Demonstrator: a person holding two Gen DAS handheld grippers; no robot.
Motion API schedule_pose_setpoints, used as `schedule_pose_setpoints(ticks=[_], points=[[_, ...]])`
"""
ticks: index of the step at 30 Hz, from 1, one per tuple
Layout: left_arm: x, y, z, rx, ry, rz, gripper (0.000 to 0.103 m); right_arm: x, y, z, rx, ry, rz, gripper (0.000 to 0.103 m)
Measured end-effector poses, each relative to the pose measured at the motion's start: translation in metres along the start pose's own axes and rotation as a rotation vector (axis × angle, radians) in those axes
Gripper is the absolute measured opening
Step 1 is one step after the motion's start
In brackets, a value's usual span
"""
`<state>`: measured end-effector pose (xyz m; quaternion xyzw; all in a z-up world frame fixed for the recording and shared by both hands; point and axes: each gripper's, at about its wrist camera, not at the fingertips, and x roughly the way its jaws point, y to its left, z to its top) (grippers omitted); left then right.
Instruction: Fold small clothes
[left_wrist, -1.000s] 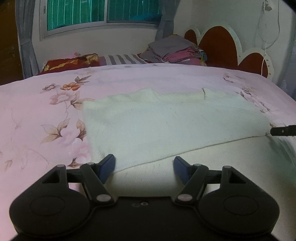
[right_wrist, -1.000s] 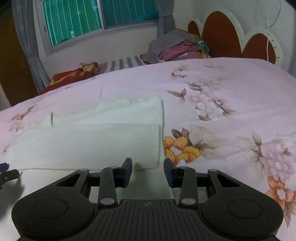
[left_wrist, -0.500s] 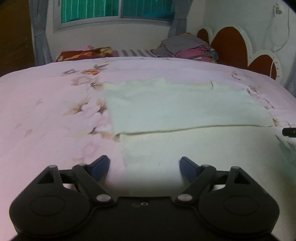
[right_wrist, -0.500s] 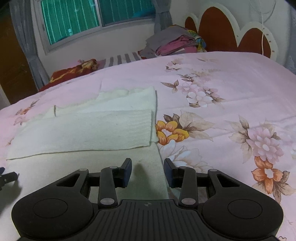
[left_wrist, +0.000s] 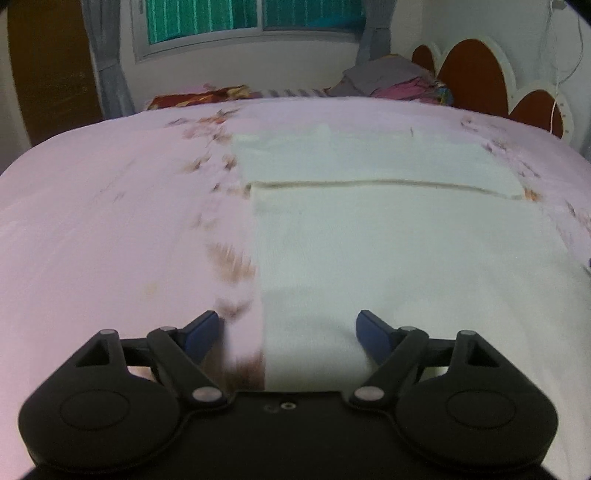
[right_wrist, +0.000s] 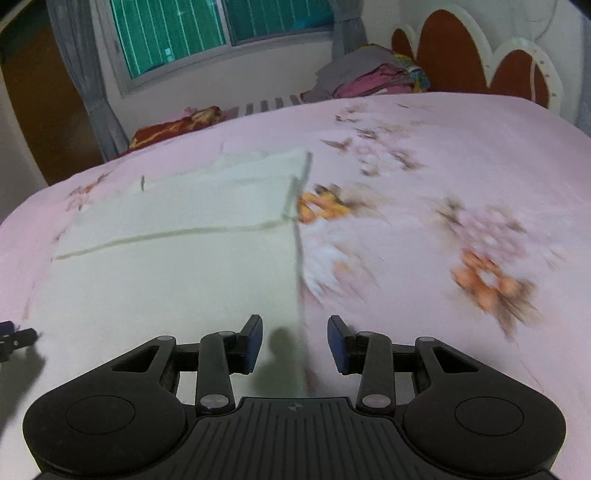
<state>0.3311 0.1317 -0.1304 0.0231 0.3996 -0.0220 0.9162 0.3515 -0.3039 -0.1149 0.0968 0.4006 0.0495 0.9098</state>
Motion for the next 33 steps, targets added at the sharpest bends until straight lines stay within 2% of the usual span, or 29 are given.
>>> schedule_pose_setpoints(ticks=[1,3,6,11,16,22,25,28,33], points=[[-0.007,0.000,-0.007,-0.010,-0.001,0.002,0.080,-0.006,-0.006,-0.007,-0.002,0.003,-0.010,0.048],[-0.020,-0.003,-0.017,-0.008,0.003,0.009,0.077,-0.019,-0.017,-0.020,0.011,0.000,-0.010,0.057],[-0.040,-0.005,-0.034,-0.005,0.002,0.010,0.077,-0.041,-0.030,-0.040,0.008,0.006,0.006,0.057],[-0.067,0.000,-0.068,-0.044,0.016,-0.001,0.075,-0.067,-0.047,-0.071,0.084,0.044,0.126,0.057],[-0.088,0.009,-0.088,-0.087,0.032,-0.036,0.073,-0.082,-0.051,-0.098,0.098,0.063,0.190,0.057],[-0.106,0.021,-0.105,-0.186,0.056,-0.154,0.070,-0.094,-0.055,-0.114,0.176,0.087,0.300,0.056],[-0.111,0.021,-0.111,-0.200,0.074,-0.162,0.064,-0.099,-0.054,-0.125,0.200,0.104,0.351,0.056],[-0.113,0.026,-0.114,-0.267,0.082,-0.235,0.062,-0.103,-0.053,-0.136,0.223,0.116,0.387,0.046],[-0.102,0.044,-0.116,-0.432,0.098,-0.383,0.044,-0.095,-0.062,-0.137,0.323,0.135,0.458,0.037]])
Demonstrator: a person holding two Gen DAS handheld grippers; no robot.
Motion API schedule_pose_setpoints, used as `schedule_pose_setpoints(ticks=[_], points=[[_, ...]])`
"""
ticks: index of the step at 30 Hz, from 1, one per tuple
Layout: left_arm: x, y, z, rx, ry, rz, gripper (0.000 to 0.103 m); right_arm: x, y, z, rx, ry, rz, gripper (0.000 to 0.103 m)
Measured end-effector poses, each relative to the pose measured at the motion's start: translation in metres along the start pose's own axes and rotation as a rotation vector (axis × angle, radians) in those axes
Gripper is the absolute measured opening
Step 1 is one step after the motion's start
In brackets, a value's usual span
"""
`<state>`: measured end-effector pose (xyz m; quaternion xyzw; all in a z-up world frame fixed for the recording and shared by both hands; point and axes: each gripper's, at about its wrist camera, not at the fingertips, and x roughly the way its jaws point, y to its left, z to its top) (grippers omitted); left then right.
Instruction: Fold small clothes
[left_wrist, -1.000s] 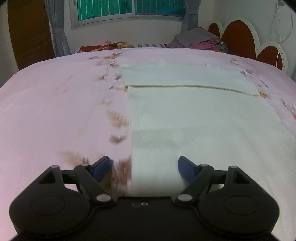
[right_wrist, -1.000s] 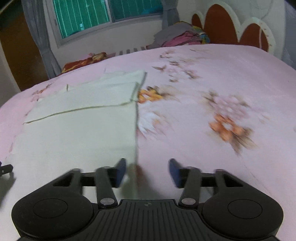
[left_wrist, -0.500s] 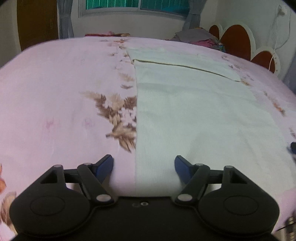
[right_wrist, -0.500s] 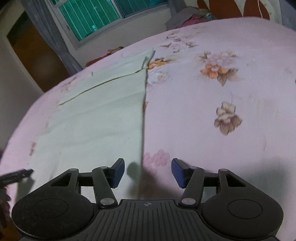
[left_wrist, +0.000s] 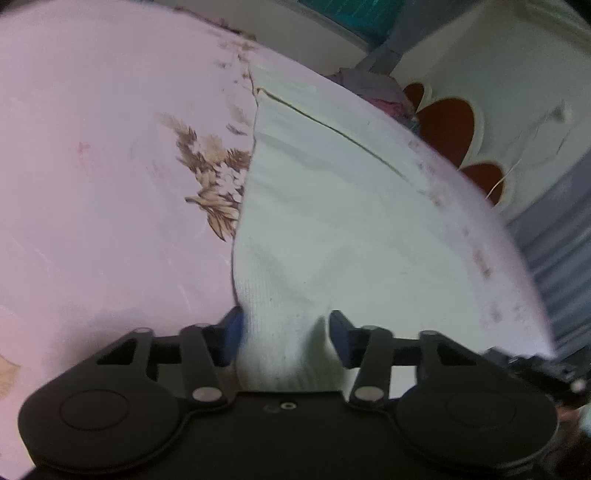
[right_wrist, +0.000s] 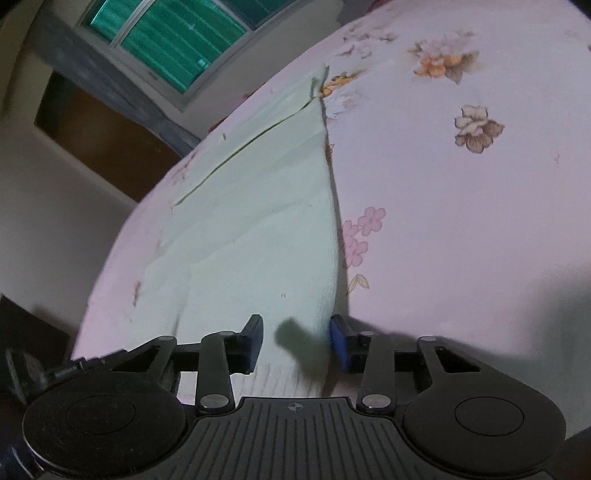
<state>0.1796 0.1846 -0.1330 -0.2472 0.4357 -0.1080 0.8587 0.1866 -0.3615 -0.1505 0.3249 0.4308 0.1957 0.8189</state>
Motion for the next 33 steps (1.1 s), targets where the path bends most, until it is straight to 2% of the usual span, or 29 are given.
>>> schedule_pose_setpoints(ticks=[1,3,4,6,7,8,10,13,15,18,19,21,22,23,26,33], points=[[0.001,0.003,0.000,-0.023,-0.001,-0.018,0.043,0.002,-0.003,0.003,0.021,0.003,0.015,0.036],[0.002,0.012,-0.001,-0.066,-0.002,-0.042,0.032,0.005,-0.008,0.007,0.046,0.013,0.043,0.034],[0.002,0.014,-0.002,-0.082,-0.003,-0.048,0.028,0.007,-0.012,0.009,0.060,0.020,0.052,0.029],[0.003,0.019,-0.006,-0.115,0.006,-0.074,0.013,0.006,-0.016,0.010,0.081,0.029,0.055,0.022],[0.005,0.020,-0.008,-0.120,0.016,-0.080,0.011,0.006,-0.018,0.010,0.094,0.038,0.070,0.017],[0.006,0.020,-0.010,-0.117,0.019,-0.082,0.011,0.006,-0.018,0.009,0.091,0.051,0.080,0.009],[0.008,0.014,-0.010,-0.080,0.023,-0.071,0.012,0.006,-0.016,0.006,0.060,0.065,0.076,0.007],[0.011,-0.002,-0.001,0.041,0.037,0.002,0.007,0.005,-0.011,0.010,0.022,0.064,0.042,0.005],[0.004,-0.007,0.001,0.046,-0.005,-0.020,0.006,0.001,-0.004,0.013,-0.011,0.042,0.033,0.005],[-0.012,-0.004,-0.005,0.000,-0.105,-0.073,0.006,-0.017,0.002,0.013,-0.022,-0.038,0.081,0.005],[-0.009,0.000,-0.009,-0.017,-0.094,-0.042,0.006,-0.023,0.002,0.012,-0.029,-0.065,0.096,0.004],[0.005,0.011,-0.016,-0.032,-0.033,0.003,0.006,-0.021,-0.002,0.009,-0.057,-0.049,0.028,0.004],[0.006,0.014,-0.018,-0.054,-0.048,-0.013,0.006,-0.009,-0.006,0.006,-0.064,0.010,-0.033,0.004],[0.006,0.015,-0.018,-0.074,-0.057,-0.024,0.006,-0.005,-0.009,0.003,-0.059,0.018,-0.042,0.004],[0.003,0.009,-0.014,-0.083,-0.082,-0.031,0.006,-0.011,-0.009,0.008,-0.015,-0.030,-0.001,0.004],[-0.020,-0.010,0.025,-0.145,-0.215,-0.133,0.006,-0.027,0.026,0.047,-0.094,-0.139,0.073,0.004]])
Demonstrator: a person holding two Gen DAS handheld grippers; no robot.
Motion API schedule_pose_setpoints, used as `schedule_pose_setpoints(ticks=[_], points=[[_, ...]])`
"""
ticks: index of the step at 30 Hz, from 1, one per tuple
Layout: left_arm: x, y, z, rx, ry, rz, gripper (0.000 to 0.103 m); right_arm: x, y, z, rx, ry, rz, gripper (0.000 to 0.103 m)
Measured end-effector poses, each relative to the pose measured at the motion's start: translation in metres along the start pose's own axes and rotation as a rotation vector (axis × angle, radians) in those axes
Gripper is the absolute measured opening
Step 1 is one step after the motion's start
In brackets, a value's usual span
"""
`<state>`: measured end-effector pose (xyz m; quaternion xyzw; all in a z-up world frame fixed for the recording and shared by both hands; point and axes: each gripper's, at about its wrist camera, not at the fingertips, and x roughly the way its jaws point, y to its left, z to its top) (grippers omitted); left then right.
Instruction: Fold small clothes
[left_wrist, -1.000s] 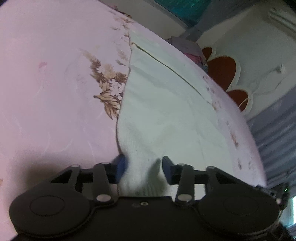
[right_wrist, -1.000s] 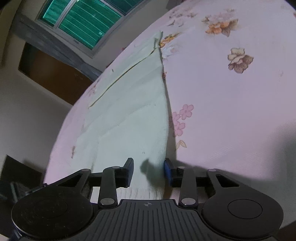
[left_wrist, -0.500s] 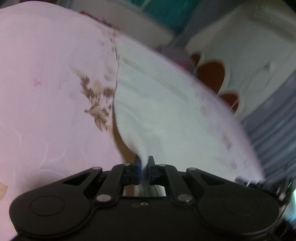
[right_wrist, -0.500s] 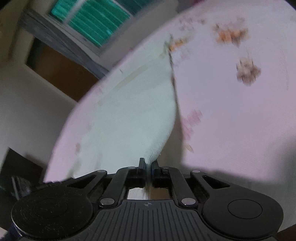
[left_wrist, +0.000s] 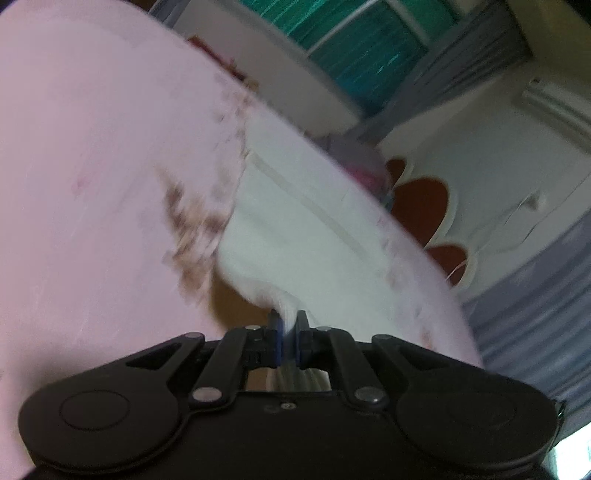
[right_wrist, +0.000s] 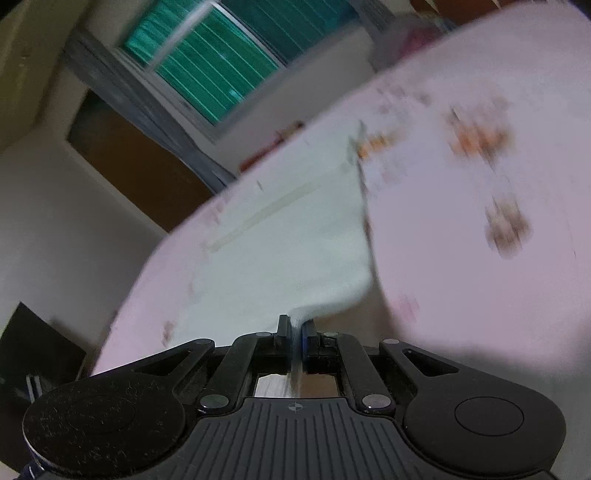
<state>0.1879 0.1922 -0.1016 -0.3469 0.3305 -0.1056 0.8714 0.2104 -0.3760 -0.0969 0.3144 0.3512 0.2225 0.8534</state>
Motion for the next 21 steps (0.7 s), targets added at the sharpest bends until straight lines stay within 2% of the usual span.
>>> schedule_pose_setpoints(ticks=[4,8,12,16,21], points=[[0.007,-0.023,0.043,-0.012,-0.056,-0.068,0.006,0.009,0.023,0.046,-0.044,-0.055,0.051,0.004],[0.038,-0.049,0.100,0.000,-0.104,-0.113,0.006,0.035,0.046,0.107,-0.075,-0.101,0.075,0.004],[0.076,-0.064,0.154,0.024,-0.127,-0.129,0.006,0.065,0.047,0.174,-0.013,-0.158,0.077,0.004],[0.132,-0.054,0.185,-0.008,-0.079,-0.077,0.006,0.113,0.032,0.225,0.096,-0.155,0.032,0.004],[0.206,-0.003,0.192,-0.117,0.058,0.011,0.006,0.179,-0.007,0.245,0.183,-0.092,-0.044,0.004]])
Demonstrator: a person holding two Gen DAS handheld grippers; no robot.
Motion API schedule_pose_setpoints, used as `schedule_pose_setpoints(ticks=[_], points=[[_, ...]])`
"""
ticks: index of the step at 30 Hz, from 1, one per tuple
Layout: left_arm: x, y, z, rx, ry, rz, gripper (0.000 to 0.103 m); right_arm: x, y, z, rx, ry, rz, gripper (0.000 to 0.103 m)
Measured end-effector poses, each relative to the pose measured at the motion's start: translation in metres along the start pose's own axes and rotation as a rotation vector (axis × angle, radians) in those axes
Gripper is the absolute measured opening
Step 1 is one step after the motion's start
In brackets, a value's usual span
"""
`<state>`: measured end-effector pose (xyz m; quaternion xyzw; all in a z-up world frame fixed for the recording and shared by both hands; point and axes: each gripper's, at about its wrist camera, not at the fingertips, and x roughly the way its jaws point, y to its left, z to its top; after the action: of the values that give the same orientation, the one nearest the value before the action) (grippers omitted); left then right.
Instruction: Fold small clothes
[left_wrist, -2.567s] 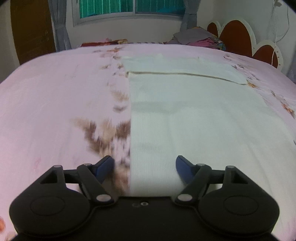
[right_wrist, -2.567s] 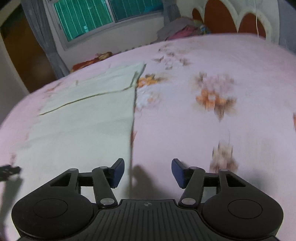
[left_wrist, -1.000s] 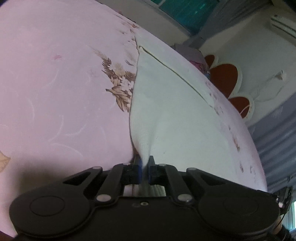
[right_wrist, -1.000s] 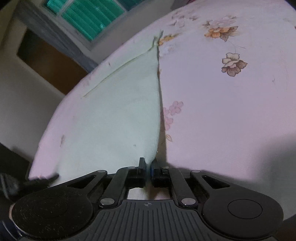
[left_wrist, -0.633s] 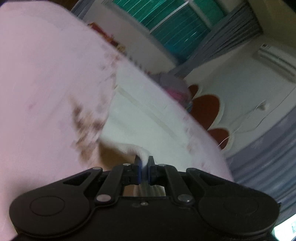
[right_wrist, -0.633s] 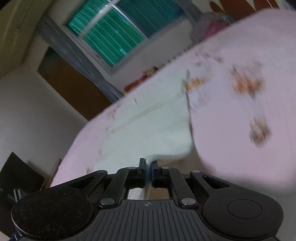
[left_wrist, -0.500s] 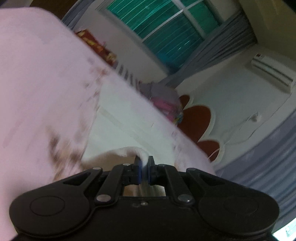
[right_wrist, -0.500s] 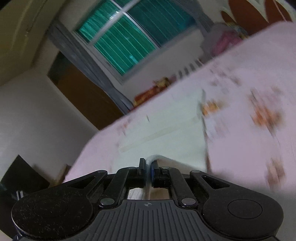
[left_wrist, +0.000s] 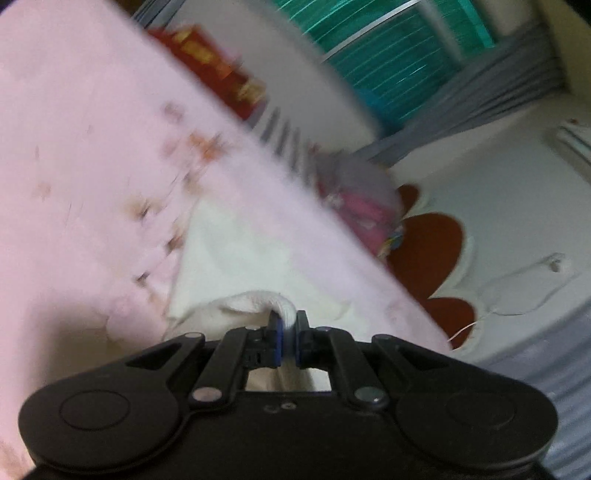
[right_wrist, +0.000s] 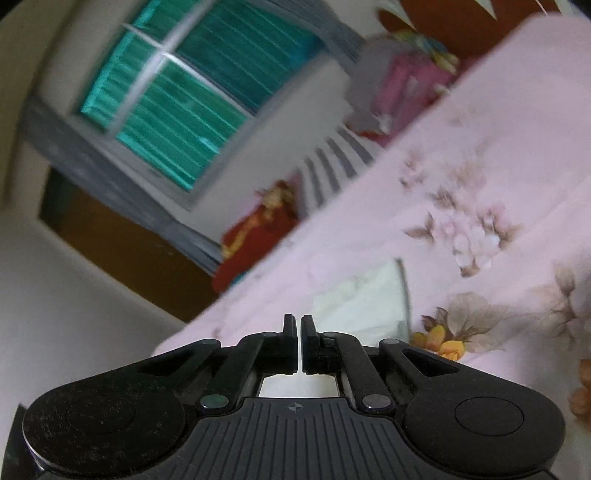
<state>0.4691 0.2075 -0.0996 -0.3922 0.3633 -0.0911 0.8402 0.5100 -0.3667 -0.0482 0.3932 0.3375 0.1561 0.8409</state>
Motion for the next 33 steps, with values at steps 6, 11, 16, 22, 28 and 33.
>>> schedule_pose_setpoints(ticks=[6,11,16,22,28,33], points=[[0.032,0.028,0.008,-0.029,0.049,0.007,0.006,0.043,-0.032,-0.006,0.005,0.101,-0.029,0.005],[0.037,0.030,-0.003,0.019,0.090,0.005,0.007,0.036,-0.039,-0.030,-0.047,0.109,-0.066,0.056],[0.039,0.031,-0.008,0.027,0.108,0.003,0.007,0.033,-0.042,-0.054,-0.099,0.158,-0.043,0.045],[0.039,0.036,-0.005,0.022,0.117,-0.003,0.007,0.050,-0.033,-0.068,-0.249,0.257,-0.058,0.040],[0.037,0.038,-0.003,0.004,0.125,-0.028,0.006,0.054,-0.044,-0.068,-0.175,0.302,0.015,0.005],[0.035,0.028,0.014,-0.036,0.085,-0.117,0.006,0.044,-0.043,-0.048,-0.038,0.207,0.140,0.003]])
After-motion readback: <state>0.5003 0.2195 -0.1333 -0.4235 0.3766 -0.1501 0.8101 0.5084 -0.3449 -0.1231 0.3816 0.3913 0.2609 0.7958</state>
